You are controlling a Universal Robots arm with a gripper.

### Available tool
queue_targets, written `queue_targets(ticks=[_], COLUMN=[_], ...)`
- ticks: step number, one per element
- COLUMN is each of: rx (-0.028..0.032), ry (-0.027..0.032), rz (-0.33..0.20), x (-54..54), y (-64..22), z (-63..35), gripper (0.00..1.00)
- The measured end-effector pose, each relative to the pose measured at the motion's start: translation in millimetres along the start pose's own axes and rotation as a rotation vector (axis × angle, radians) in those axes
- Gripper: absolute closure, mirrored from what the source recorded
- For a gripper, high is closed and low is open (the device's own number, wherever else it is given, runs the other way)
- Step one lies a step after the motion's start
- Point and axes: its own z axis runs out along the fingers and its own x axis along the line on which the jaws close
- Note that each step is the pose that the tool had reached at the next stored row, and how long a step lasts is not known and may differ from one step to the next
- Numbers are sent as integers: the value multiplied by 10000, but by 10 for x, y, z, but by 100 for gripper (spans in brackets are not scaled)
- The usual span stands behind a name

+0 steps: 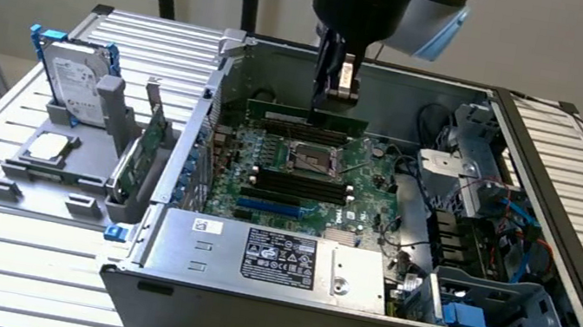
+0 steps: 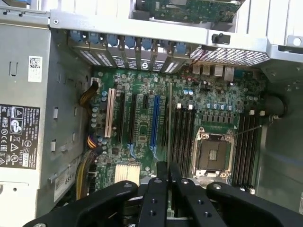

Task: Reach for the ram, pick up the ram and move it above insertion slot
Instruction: 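Pick up the ram and move it above insertion slot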

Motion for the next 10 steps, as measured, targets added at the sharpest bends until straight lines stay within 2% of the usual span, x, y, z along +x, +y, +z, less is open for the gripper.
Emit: queue_targets(ticks=[10], rx=[16], ry=[23], rz=[279], x=[-105], y=[-66], z=[8], gripper=[87])
